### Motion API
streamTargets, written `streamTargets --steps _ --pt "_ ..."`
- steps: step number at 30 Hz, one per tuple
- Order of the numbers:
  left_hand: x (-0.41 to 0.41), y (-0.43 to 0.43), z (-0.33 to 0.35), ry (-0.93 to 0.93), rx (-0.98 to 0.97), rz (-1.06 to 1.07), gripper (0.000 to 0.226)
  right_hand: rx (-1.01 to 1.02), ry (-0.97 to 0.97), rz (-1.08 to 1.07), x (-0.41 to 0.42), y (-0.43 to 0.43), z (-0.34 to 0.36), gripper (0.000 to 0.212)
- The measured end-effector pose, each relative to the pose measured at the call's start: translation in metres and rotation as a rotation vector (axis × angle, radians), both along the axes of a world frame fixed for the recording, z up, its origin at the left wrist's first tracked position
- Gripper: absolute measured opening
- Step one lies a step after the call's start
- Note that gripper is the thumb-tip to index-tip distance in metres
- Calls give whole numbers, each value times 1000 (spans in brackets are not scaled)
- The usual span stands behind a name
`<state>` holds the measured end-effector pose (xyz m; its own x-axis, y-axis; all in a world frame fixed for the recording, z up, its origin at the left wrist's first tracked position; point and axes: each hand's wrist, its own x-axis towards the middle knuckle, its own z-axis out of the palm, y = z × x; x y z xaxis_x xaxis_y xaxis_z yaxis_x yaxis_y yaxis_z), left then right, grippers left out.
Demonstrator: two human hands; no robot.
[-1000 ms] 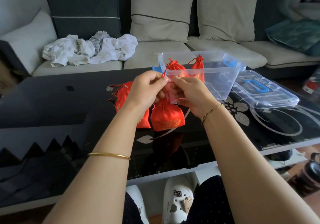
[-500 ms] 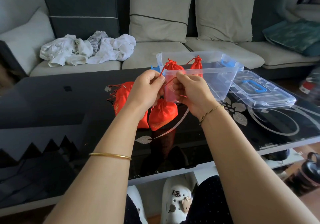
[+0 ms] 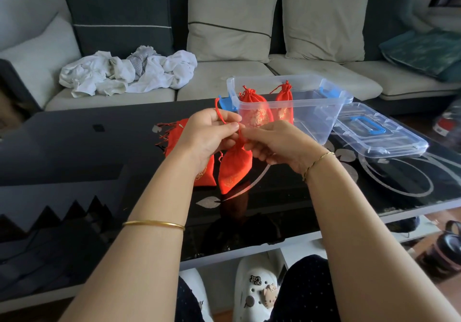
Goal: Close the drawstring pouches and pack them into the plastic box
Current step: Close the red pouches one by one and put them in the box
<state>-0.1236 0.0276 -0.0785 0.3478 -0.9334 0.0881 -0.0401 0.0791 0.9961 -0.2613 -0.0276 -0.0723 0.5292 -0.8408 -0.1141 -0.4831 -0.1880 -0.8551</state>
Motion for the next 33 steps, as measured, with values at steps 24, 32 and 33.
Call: streamTargets --steps 24,32,33 --pt "-7 -4 -17 -1142 -365 392 31 -24 -391 -43 16 -8 -17 17" --pt "-7 -5 -19 -872 -442 409 20 345 -495 48 16 -7 -16 15" --pt "-6 -5 -19 -863 -439 404 20 371 -503 61 16 -7 -16 14"
